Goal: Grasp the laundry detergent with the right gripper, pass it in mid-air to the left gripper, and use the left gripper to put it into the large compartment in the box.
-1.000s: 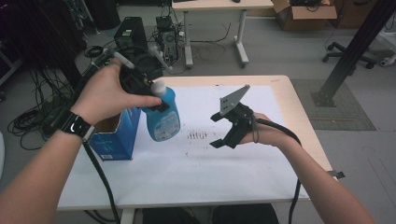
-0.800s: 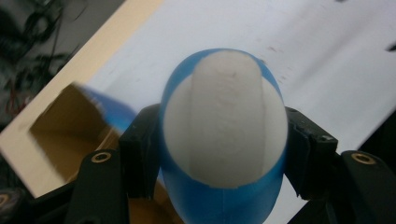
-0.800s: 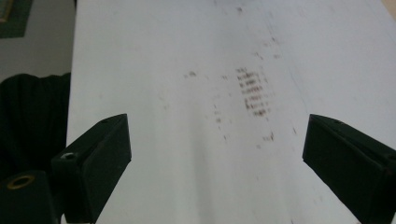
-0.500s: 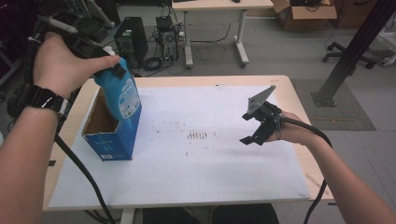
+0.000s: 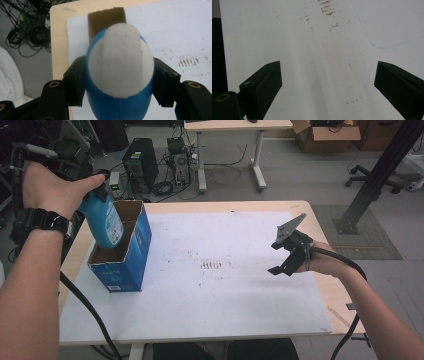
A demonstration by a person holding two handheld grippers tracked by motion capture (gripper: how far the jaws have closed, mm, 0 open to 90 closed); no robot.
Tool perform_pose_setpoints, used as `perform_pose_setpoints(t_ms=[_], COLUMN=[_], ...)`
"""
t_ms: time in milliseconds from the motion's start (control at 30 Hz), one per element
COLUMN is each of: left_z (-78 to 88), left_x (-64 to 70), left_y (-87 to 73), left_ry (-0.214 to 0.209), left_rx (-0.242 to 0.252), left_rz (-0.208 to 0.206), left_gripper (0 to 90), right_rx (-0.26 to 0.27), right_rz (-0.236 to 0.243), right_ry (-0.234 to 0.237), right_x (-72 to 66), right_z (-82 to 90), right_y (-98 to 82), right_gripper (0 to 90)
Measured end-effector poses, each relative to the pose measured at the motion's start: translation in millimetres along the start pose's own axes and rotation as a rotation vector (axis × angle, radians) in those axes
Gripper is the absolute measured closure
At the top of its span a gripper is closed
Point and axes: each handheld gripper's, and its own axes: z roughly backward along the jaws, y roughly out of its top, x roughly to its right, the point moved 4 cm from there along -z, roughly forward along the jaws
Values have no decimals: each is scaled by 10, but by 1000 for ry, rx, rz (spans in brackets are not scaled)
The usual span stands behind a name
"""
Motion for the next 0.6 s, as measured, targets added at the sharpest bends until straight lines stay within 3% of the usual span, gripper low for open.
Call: perform_pose_setpoints(t_ms=[267,600], left_z=[-187,-575], left_x=[-66,-65], left_y=[-85,-235], left_ry=[-1,-13], left_rx=[-22,-68], left_rz=[32,28], left_gripper=[380,380], right_rx=[-3,-12], right_rz=[-14,-12], right_ry=[1,7], right_x=[-2,-26], right_z=[-14,-74], right_y=[-73,-86], right_gripper=[76,76])
